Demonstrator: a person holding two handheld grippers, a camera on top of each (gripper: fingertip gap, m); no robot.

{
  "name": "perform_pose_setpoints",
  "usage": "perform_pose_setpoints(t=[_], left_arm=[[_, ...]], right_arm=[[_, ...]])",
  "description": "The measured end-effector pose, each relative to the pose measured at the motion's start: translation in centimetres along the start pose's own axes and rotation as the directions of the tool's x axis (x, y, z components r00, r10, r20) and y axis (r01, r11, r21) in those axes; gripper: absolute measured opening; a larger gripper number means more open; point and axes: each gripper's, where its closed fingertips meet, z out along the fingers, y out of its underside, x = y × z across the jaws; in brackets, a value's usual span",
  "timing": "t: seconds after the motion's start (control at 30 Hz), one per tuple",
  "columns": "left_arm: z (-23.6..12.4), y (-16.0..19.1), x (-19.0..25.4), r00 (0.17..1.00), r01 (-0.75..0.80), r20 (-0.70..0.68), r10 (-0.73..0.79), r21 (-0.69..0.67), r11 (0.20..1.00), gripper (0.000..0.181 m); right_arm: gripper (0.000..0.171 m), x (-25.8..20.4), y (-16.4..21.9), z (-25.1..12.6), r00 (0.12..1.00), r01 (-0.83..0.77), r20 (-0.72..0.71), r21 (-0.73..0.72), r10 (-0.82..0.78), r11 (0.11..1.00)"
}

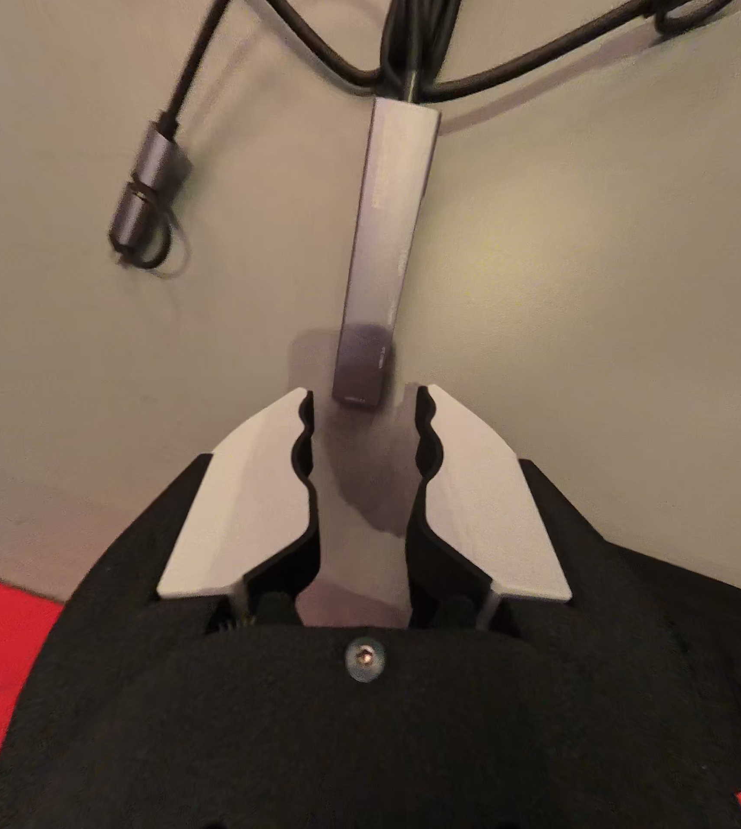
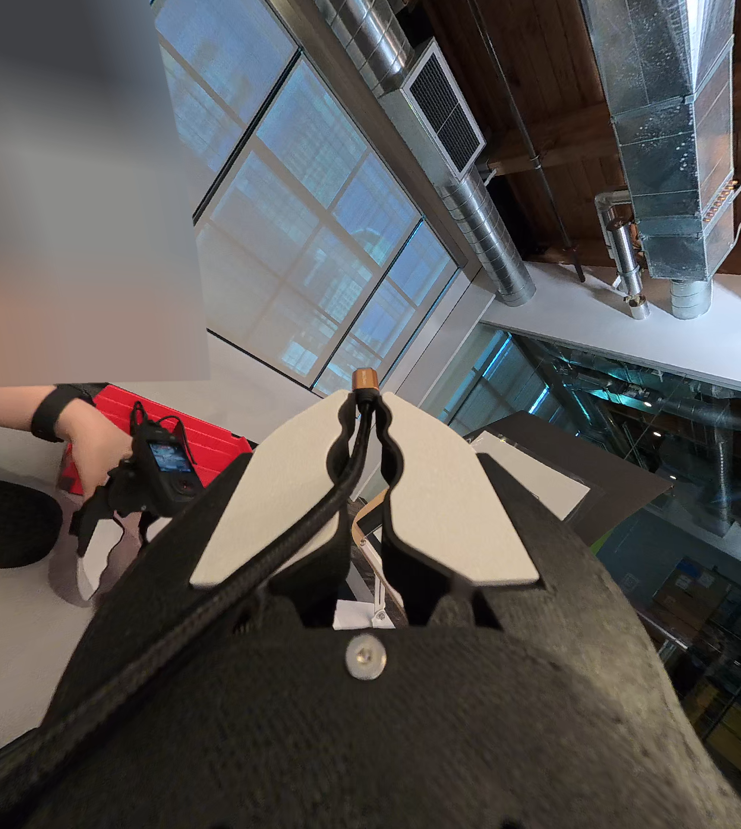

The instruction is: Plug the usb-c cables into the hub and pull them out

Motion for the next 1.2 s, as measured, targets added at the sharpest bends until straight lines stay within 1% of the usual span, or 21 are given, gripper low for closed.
perform_pose_setpoints(t=[0.13, 0.27, 0.33, 0.5, 0.6, 0.63, 0.7, 0.8, 0.93, 1.07, 1.2], left_arm=[[1.1, -0.2, -0.2, 0.999, 0.009, -0.04, -0.008, 0.021, 1.0, 0.044], [1.4, -0.4, -0.1, 0.998, 0.0, -0.057, 0.002, 0.034, 0.999, 0.036], [1.5, -0.5, 0.1, 0.996, 0.027, -0.082, -0.024, 0.033, 0.999, 0.023], [1.5, -0.5, 0.1, 0.997, 0.027, -0.068, -0.025, 0.027, 0.999, 0.022], [1.5, -0.5, 0.1, 0.994, 0.07, -0.086, -0.067, 0.034, 0.997, 0.023], [1.5, -0.5, 0.2, 0.992, 0.083, -0.096, -0.079, 0.04, 0.996, 0.026], [1.5, -0.5, 0.2, 0.994, 0.075, -0.078, -0.071, 0.048, 0.996, 0.023], [1.4, -0.5, 0.3, 0.992, 0.104, -0.07, -0.101, 0.046, 0.994, 0.022], [0.2, -2.0, 0.1, 0.974, 0.211, -0.112, -0.195, 0.155, 0.965, 0.022], [-2.5, -4.5, -1.5, 0.939, 0.336, -0.181, -0.293, 0.299, 0.893, 0.022], [-5.4, -6.8, -3.4, 0.933, 0.359, -0.18, -0.311, 0.416, 0.836, 0.022]], right_arm=[[0.009, 0.2, 0.3, -0.1, 1.0, -0.008, -0.004, -0.003, 0.008, 1.0], [0.009, 0.4, 0.6, -0.1, 1.0, -0.013, -0.005, -0.009, 0.013, 1.0], [0.009, 0.4, 0.6, 0.0, 1.0, -0.013, -0.006, -0.012, 0.013, 1.0], [0.009, 0.3, 0.6, 0.0, 1.0, -0.008, -0.002, -0.018, 0.008, 1.0], [0.009, 0.2, 0.7, 0.1, 1.0, -0.008, 0.0, -0.022, 0.008, 1.0], [0.009, 0.2, 0.8, 0.2, 1.0, -0.007, 0.001, -0.024, 0.007, 1.0], [0.009, 0.1, 0.8, 0.3, 1.0, -0.005, 0.004, -0.028, 0.006, 1.0], [0.009, 0.0, 0.9, 0.4, 1.0, -0.007, 0.007, -0.031, 0.007, 1.0], [0.009, -0.2, 1.3, 0.8, 1.0, -0.012, 0.014, -0.043, 0.013, 0.999], [0.009, -0.8, 2.5, 1.9, 0.999, -0.022, 0.032, -0.083, 0.025, 0.996], [0.009, -1.7, 4.0, 3.3, 0.997, -0.032, 0.061, -0.13, 0.04, 0.991]])
